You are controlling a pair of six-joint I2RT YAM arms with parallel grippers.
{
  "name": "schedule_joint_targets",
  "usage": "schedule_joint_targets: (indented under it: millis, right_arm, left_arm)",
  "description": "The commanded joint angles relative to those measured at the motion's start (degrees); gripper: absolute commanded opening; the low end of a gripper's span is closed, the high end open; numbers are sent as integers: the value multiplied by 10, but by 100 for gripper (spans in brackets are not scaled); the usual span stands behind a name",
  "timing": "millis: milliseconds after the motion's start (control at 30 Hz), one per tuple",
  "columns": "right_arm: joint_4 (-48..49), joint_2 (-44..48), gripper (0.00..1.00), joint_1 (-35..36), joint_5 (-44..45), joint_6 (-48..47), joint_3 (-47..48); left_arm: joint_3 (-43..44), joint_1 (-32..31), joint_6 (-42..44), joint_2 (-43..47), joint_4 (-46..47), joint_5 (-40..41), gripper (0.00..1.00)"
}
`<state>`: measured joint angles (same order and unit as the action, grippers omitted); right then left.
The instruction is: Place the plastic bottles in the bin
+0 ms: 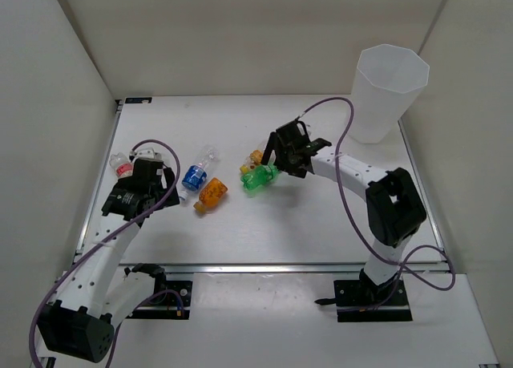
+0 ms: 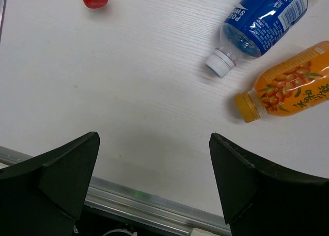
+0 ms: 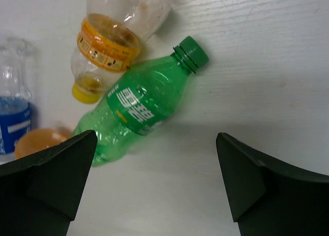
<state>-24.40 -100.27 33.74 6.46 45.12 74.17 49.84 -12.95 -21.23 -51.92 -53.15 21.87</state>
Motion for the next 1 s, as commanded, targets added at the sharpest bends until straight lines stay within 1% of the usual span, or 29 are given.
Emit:
schedule_joint_targets:
  millis: [0,200,300,367,500,700,767,800,833,867,900,933,967]
  right_arm:
    - [3,-38,99,20,77,94,67]
    - [-6,-111,99,35,98,146,114]
    - [-38,-135,99,39,104,160,132]
    - [-36,-128,98,38,101,170,112]
    - [-18,-121,97,43,108,184,71]
    - [6,-141,95,51,109,188,62]
    - [2,-141,91,52,125,180,63]
    - [4,-137,87,53,129,176,57]
    - [5,-130,82,54,137,175,48]
    - [15,-117,79,52,142,173,35]
    - [18,-113,71,51,143,168,25]
    - [19,-102,58,48,149,168,10]
    - [22,-90,52,47,158,161,6]
  left_arm:
    - [-7,-1,8,0,8,-3,99]
    - [-9,-8,4,-9,20,-16,99]
    - [-7,-7,7,-11,17,-10,99]
    - [-6,-6,8,-11,21,-8,98]
    - [-12,-6,6,-14,27,-9,99]
    - [-15,-4,-4,-26,30,-31,99]
    - [-15,5,-7,-25,29,-47,99]
    - [-16,8,-7,-22,27,-45,98]
    - [-17,6,-10,-19,28,-41,99]
    - [-21,13,-14,-14,30,-43,99]
    - [-23,14,-12,-11,37,-45,99]
    - [-24,13,-9,-9,39,-52,99]
    - [-23,13,-13,-11,38,-54,98]
